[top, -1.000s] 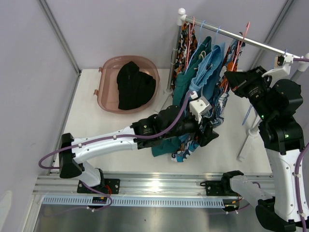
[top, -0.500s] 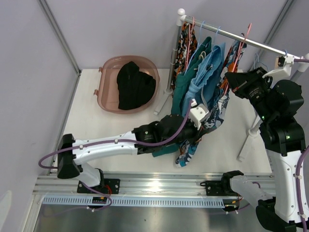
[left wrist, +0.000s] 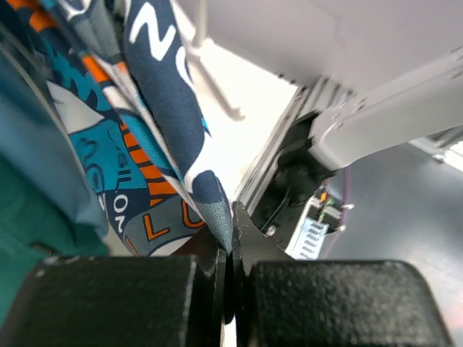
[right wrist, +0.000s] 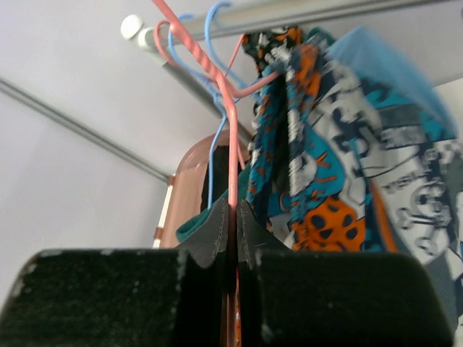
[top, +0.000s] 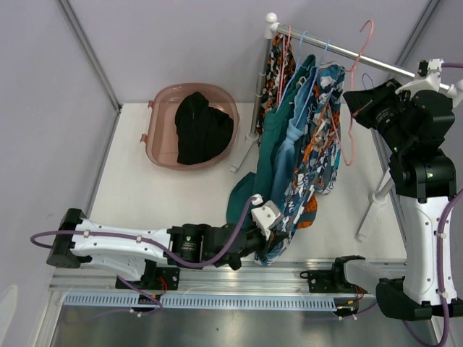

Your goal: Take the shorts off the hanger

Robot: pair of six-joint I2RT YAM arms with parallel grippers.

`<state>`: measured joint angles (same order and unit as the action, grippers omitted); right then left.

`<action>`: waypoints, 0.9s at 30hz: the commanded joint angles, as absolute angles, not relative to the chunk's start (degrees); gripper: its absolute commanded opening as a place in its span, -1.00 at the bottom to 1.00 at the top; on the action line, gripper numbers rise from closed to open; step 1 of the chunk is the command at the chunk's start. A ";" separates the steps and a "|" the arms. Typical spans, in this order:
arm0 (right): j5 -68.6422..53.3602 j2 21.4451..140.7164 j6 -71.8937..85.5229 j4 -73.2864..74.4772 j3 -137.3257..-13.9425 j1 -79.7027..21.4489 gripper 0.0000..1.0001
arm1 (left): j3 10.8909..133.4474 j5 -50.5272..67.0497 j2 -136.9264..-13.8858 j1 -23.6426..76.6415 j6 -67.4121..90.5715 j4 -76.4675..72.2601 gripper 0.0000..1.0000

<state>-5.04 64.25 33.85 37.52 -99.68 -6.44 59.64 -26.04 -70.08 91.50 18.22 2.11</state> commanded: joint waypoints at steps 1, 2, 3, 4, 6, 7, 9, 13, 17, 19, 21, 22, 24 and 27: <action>-2.90 63.81 31.64 28.12 -103.19 -4.22 -1.00 | 58.18 -26.18 -70.66 94.22 21.01 3.78 -1.00; -3.42 63.37 31.99 28.39 -102.92 -4.13 -1.00 | 58.62 -26.97 -71.19 94.13 20.31 3.52 -1.00; -4.04 63.02 33.04 29.26 -102.75 -4.22 -1.00 | 59.15 -27.77 -71.89 93.61 19.69 3.34 -1.00; -5.52 61.89 33.74 29.96 -102.57 -4.13 -1.00 | 60.72 -28.38 -73.55 92.99 18.64 3.43 -1.00; -7.72 60.04 36.02 32.07 -101.43 -4.13 -1.00 | 64.93 -28.65 -75.31 90.20 17.93 4.13 -1.00; -9.39 57.59 36.73 33.04 -100.82 -4.13 -1.00 | 66.17 -28.83 -76.98 89.04 17.06 4.13 -1.00; -10.98 54.60 38.66 36.28 -98.97 -4.13 -1.00 | 71.16 -28.74 -78.57 85.27 15.57 4.83 -1.00; -13.09 47.82 39.73 44.98 -98.26 -4.13 -1.00 | 79.35 -26.46 -82.96 78.41 13.02 5.89 -1.00; -12.84 44.04 37.19 57.19 -101.77 -4.13 -1.00 | 90.75 -23.03 -88.93 71.47 12.48 9.31 -1.00; -10.22 42.72 35.52 63.79 -104.75 -4.22 -1.00 | 97.68 -22.15 -93.59 68.74 12.83 13.78 -1.00; -8.10 42.54 33.67 68.70 -107.21 -4.66 -1.00 | 99.57 -22.24 -95.53 68.29 12.83 16.34 -1.00; -6.17 42.71 33.23 69.95 -109.40 -4.92 -1.00 | 98.10 -21.28 -95.28 68.38 13.62 16.17 -1.00; -4.05 43.24 32.35 71.54 -110.91 -6.23 -1.00 | 95.12 -19.08 -93.53 68.90 14.93 13.12 -1.00; -0.10 44.91 32.34 70.67 -112.23 -8.43 -1.00 | 83.27 -18.28 -88.34 70.92 16.87 9.07 -1.00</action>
<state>-5.15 41.78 34.20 68.12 -110.83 -6.70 90.35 -21.37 -92.73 68.62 15.11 11.44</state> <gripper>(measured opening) 0.036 0.014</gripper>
